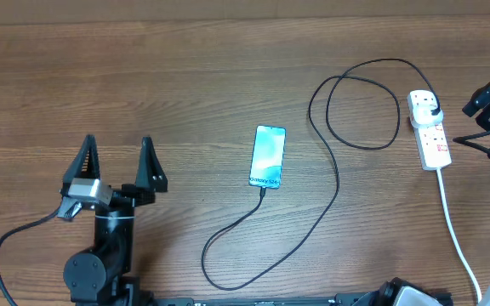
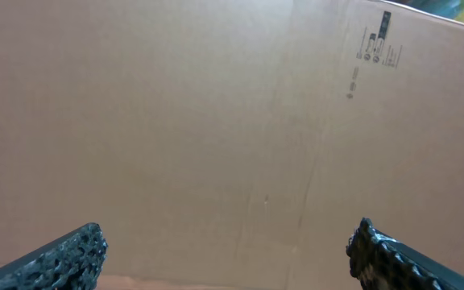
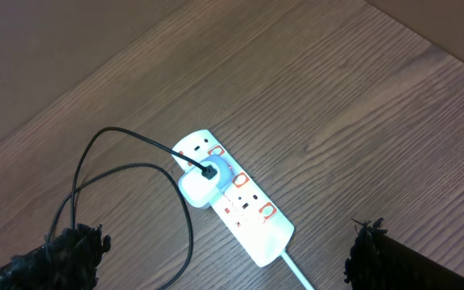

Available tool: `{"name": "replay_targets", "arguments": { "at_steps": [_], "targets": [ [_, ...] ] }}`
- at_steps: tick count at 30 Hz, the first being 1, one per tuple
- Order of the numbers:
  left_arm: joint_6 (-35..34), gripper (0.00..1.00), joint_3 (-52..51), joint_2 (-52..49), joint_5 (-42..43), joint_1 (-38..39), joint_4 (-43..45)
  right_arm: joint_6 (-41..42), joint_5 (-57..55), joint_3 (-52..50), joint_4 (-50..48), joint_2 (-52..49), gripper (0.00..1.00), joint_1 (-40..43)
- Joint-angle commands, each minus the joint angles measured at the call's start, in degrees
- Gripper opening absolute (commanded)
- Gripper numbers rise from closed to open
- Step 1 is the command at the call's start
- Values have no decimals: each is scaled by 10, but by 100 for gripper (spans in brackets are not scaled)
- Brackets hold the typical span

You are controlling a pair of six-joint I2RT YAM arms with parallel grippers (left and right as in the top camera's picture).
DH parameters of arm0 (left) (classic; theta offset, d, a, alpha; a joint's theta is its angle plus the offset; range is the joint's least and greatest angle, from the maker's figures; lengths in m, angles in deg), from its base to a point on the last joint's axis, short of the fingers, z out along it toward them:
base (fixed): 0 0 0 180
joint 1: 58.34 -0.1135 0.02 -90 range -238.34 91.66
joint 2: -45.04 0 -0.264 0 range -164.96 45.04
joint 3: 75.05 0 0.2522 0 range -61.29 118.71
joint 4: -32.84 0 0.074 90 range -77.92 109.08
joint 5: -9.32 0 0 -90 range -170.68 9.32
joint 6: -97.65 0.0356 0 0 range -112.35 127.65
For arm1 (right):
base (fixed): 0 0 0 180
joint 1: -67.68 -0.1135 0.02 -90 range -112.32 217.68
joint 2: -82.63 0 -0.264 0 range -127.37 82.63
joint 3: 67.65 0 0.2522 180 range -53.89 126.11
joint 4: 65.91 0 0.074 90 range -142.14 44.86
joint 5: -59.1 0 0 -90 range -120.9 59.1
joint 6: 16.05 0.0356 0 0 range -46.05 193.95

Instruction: Plug charger to phone and switch on socket

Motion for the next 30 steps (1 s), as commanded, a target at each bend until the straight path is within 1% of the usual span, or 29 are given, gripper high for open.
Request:
{"name": "replay_targets", "arguments": {
  "at_steps": [1, 5, 9, 13, 18, 23, 30],
  "targets": [
    [17, 100, -35, 33, 6, -11, 1, 2, -7, 11, -1, 4, 100, -2],
    [17, 100, -91, 92, 6, -18, 24, 2, -7, 11, -1, 4, 100, -2],
    [17, 100, -143, 167, 4, -30, 25, 2, -7, 11, -1, 4, 100, -2],
    [17, 100, -141, 227, 6, -46, -59, 2, -7, 11, -1, 4, 100, -2],
    [17, 100, -141, 225, 6, -63, -103, 2, -7, 11, -1, 4, 100, -2],
    [19, 100, -141, 226, 4, -70, -177, 2, -7, 11, -1, 4, 100, -2],
    [44, 100, -141, 226, 6, -74, -276, 2, -7, 11, -1, 4, 100, -2]
  ]
}}
